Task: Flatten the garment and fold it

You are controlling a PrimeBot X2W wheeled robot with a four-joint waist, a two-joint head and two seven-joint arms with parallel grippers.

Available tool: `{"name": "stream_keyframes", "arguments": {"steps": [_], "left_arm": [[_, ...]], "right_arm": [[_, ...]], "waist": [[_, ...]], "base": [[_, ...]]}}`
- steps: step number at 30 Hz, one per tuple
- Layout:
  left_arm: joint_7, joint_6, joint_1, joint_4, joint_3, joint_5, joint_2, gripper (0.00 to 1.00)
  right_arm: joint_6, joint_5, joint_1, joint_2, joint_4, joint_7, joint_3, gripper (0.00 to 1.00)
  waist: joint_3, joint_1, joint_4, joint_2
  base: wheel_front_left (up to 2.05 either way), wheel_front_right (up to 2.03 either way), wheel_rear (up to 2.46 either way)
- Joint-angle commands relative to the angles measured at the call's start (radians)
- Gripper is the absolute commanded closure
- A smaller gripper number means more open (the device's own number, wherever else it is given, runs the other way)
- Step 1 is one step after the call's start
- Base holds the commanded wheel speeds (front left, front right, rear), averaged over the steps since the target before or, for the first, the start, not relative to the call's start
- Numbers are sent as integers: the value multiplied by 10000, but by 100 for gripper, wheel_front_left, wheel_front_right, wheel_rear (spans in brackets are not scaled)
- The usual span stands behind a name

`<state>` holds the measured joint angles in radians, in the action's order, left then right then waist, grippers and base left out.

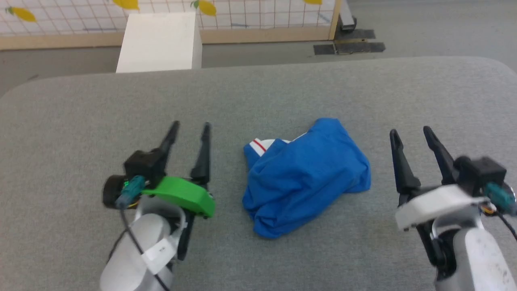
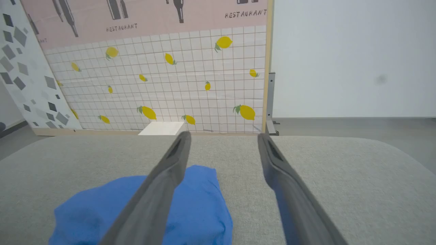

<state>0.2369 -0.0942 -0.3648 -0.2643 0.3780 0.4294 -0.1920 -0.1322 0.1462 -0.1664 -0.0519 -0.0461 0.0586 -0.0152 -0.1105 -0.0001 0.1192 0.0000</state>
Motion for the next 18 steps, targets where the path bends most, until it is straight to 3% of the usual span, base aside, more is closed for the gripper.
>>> {"name": "stream_keyframes", "arguments": {"steps": [1, 7, 14, 18], "left_arm": [[150, -133, 284, 170, -246, -174, -119, 0], [243, -77, 850, 1387, -1618, -782, -108, 0], [247, 817, 1199, 2077, -2760, -1608, 584, 0], [247, 1124, 1282, 2046, -3045, -1910, 862, 0]], "right_arm": [[15, -37, -422, 16, -274, -345, -115, 0], [15, -115, -2082, -29, -1982, -2584, -266, 0], [15, 107, -4029, -345, -4259, -5761, -385, 0], [15, 106, -4400, -474, -4824, -6773, -151, 0]], "waist": [[-407, 1, -317, 0], [-1199, 1, -716, 0], [-2065, 1, -1278, 0], [-2208, 1, -1425, 0]], "base": [[0, 0, 0], [0, 0, 0], [0, 0, 0], [0, 0, 0]]}}
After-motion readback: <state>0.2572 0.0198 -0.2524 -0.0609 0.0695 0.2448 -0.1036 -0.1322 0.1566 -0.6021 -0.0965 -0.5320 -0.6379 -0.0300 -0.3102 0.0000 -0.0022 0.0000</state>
